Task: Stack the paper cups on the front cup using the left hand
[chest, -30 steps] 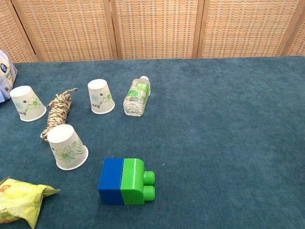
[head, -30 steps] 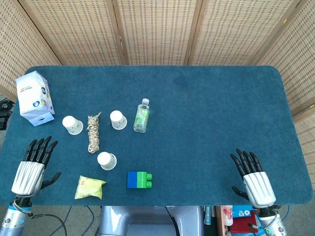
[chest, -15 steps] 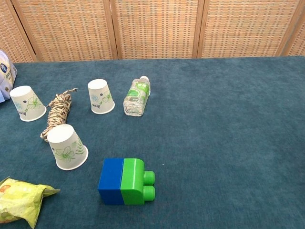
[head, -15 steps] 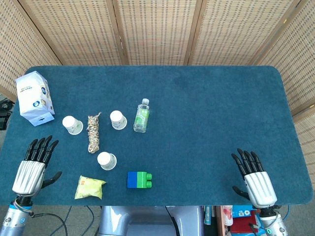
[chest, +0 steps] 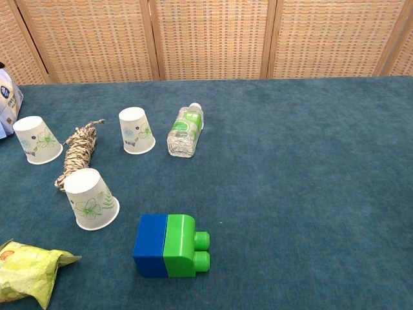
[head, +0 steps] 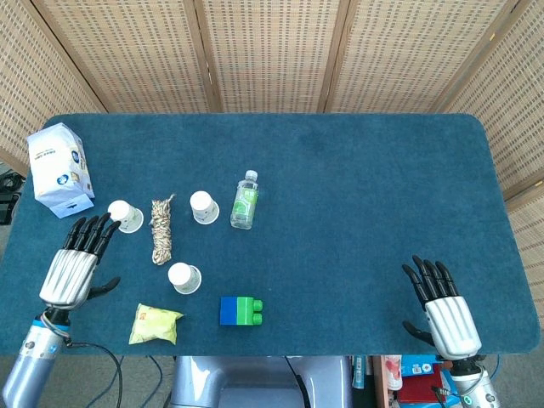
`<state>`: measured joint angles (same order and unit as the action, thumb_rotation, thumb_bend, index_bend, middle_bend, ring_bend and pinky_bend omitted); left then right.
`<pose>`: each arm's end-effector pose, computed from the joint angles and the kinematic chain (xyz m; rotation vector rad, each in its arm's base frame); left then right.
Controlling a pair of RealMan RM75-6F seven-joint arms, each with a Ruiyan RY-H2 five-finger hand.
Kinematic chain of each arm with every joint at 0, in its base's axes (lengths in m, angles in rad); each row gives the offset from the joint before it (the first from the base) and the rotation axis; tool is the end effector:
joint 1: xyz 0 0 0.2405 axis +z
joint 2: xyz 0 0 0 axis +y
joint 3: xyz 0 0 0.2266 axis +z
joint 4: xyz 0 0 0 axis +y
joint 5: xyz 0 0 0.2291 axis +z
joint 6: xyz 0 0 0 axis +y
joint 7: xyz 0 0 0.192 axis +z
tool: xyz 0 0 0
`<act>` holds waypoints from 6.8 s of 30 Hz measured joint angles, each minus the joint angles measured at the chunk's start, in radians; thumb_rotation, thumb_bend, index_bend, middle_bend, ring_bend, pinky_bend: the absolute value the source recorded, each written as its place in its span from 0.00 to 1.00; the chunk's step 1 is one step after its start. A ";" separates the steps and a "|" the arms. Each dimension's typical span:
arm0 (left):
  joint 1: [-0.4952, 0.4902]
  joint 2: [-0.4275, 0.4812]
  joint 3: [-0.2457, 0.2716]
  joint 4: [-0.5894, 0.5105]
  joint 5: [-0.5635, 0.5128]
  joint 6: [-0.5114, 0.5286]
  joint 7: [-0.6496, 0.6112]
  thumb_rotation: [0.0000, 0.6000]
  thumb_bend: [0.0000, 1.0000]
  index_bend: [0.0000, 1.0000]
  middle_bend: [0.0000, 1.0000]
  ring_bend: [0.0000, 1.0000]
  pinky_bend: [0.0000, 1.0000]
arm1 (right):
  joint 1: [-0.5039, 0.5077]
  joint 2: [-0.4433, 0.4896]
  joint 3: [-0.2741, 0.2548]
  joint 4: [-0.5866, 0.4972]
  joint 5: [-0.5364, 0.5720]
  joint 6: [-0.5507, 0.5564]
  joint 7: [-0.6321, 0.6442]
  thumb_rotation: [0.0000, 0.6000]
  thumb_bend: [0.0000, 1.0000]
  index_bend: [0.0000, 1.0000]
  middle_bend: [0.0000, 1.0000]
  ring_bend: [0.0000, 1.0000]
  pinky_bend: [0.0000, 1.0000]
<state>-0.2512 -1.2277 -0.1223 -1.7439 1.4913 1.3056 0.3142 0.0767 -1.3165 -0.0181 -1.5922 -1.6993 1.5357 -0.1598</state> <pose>-0.2045 0.2767 0.0670 -1.6080 -0.7997 -0.9284 -0.2357 -0.2047 0.0591 1.5470 -0.8374 1.0267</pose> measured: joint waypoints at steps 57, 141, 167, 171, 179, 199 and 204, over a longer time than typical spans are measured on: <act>-0.833 -0.401 -0.128 0.527 -1.089 -0.452 0.455 1.00 0.20 0.45 0.00 0.00 0.00 | 0.035 0.000 0.028 0.066 0.136 -0.105 0.142 1.00 0.00 0.00 0.00 0.00 0.00; -0.613 0.074 0.099 -0.200 -0.641 -0.376 0.330 1.00 0.20 0.15 0.00 0.00 0.00 | 0.005 -0.005 0.013 0.031 0.064 -0.022 0.075 1.00 0.00 0.00 0.00 0.00 0.00; -0.543 0.263 0.069 -0.089 -0.653 -0.356 0.151 1.00 0.21 0.15 0.00 0.00 0.00 | 0.003 -0.008 0.006 0.025 0.054 -0.025 0.058 1.00 0.00 0.00 0.00 0.00 0.00; -0.539 0.238 0.067 -0.015 -0.682 -0.363 0.141 1.00 0.20 0.17 0.00 0.00 0.00 | 0.004 -0.009 0.005 0.026 0.056 -0.030 0.056 1.00 0.00 0.00 0.00 0.00 0.00; -0.552 0.154 0.055 0.130 -0.787 -0.384 0.157 1.00 0.21 0.23 0.00 0.00 0.00 | 0.005 -0.012 0.004 0.028 0.057 -0.033 0.051 1.00 0.00 0.00 0.00 0.00 0.00; -0.612 -0.025 0.068 0.366 -0.998 -0.492 0.239 1.00 0.20 0.24 0.00 0.00 0.00 | 0.006 -0.016 0.008 0.035 0.062 -0.036 0.048 1.00 0.00 0.00 0.00 0.00 0.00; -0.616 -0.046 0.074 0.394 -1.009 -0.498 0.251 1.00 0.21 0.28 0.00 0.00 0.00 | 0.005 -0.015 0.010 0.035 0.066 -0.035 0.052 1.00 0.00 0.00 0.00 0.00 0.00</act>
<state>-0.8671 -1.2741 -0.0484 -1.3498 0.4819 0.8075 0.5654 0.0821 -1.3317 -0.0077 -1.5572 -1.6334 1.5011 -0.1078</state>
